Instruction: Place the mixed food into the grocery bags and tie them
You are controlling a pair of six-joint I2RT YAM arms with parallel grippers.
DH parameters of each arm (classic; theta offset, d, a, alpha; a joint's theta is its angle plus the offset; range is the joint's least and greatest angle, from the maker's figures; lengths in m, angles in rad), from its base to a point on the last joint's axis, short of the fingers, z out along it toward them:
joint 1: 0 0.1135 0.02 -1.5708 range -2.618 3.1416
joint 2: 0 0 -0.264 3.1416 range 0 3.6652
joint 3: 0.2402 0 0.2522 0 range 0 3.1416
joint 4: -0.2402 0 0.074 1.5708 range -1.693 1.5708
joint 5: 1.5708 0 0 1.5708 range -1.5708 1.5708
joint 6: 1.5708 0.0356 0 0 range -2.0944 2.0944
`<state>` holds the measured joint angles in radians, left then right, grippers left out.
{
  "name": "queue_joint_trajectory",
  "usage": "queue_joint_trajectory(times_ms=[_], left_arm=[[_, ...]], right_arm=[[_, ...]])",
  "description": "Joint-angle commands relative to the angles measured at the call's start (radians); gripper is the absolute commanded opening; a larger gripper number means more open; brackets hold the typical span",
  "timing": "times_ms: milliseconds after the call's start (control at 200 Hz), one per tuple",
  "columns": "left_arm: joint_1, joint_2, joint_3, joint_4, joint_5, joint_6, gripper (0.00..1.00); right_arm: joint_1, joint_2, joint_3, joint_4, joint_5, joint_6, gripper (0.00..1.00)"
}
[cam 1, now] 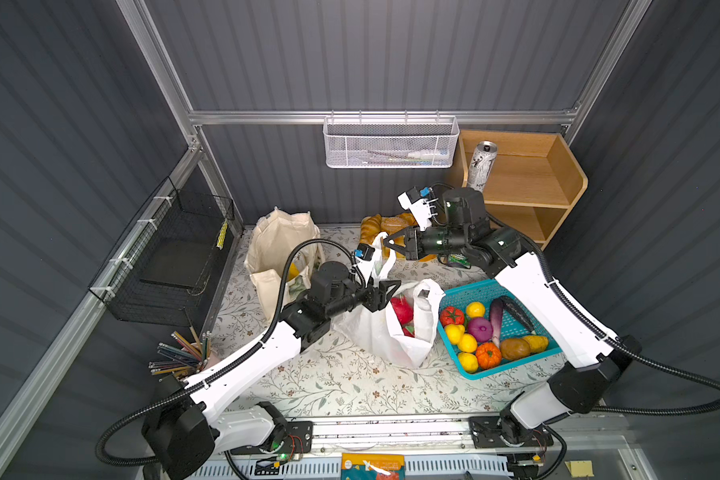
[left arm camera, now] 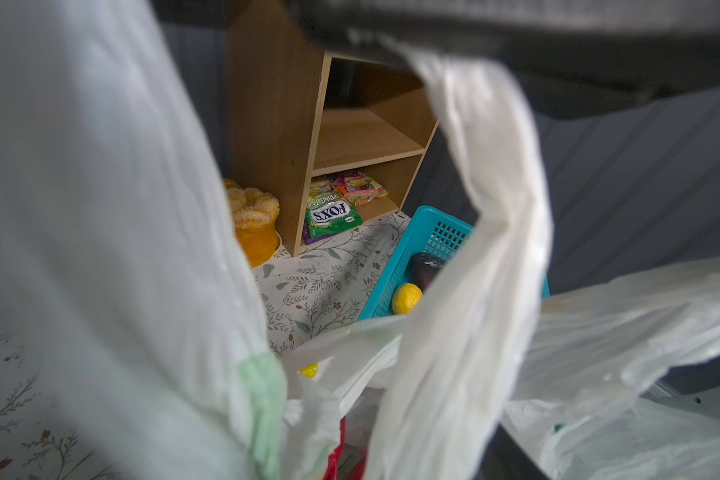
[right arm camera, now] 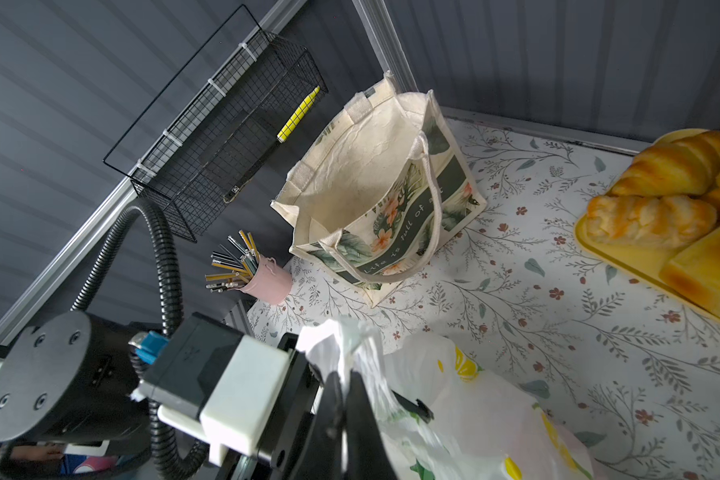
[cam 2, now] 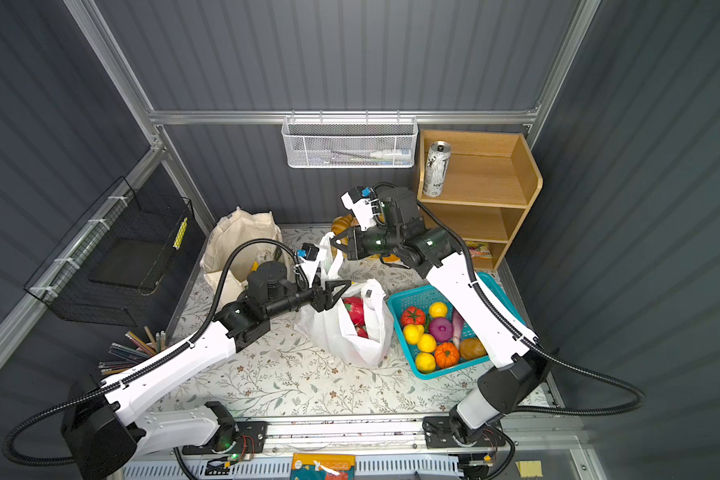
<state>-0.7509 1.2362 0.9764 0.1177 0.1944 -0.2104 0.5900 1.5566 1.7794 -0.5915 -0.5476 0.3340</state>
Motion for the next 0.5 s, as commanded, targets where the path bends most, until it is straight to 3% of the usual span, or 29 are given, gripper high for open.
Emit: queue_joint_trajectory(times_ms=[0,60,130,160,215,255,360,495], left_arm=[[0.012,0.037,0.013,0.043,0.003,0.024,0.46],[0.017,0.042,-0.011,0.081,0.004,0.008,0.17],[0.019,0.043,-0.032,0.109,0.006,-0.007,0.0],[0.021,0.043,-0.037,0.114,0.008,-0.012,0.0],[0.021,0.046,-0.043,0.116,0.018,-0.019,0.0],[0.021,0.044,-0.045,0.11,0.021,-0.024,0.0],[0.021,0.026,-0.05,0.082,0.011,-0.032,0.0],[0.021,-0.002,-0.056,0.054,-0.02,-0.032,0.0]], right_arm=[[0.001,-0.03,0.023,0.001,-0.013,0.002,0.0],[0.001,-0.035,0.025,-0.007,-0.005,-0.003,0.0],[0.001,-0.038,0.026,-0.017,0.003,-0.007,0.0],[0.002,-0.039,0.028,-0.023,0.004,-0.011,0.03],[0.002,-0.049,0.036,-0.048,0.026,-0.017,0.4],[0.001,-0.07,0.036,-0.07,0.054,-0.026,0.54],[0.001,-0.17,-0.004,-0.14,0.156,-0.036,0.7],[0.005,-0.328,-0.136,-0.206,0.25,-0.012,0.8]])
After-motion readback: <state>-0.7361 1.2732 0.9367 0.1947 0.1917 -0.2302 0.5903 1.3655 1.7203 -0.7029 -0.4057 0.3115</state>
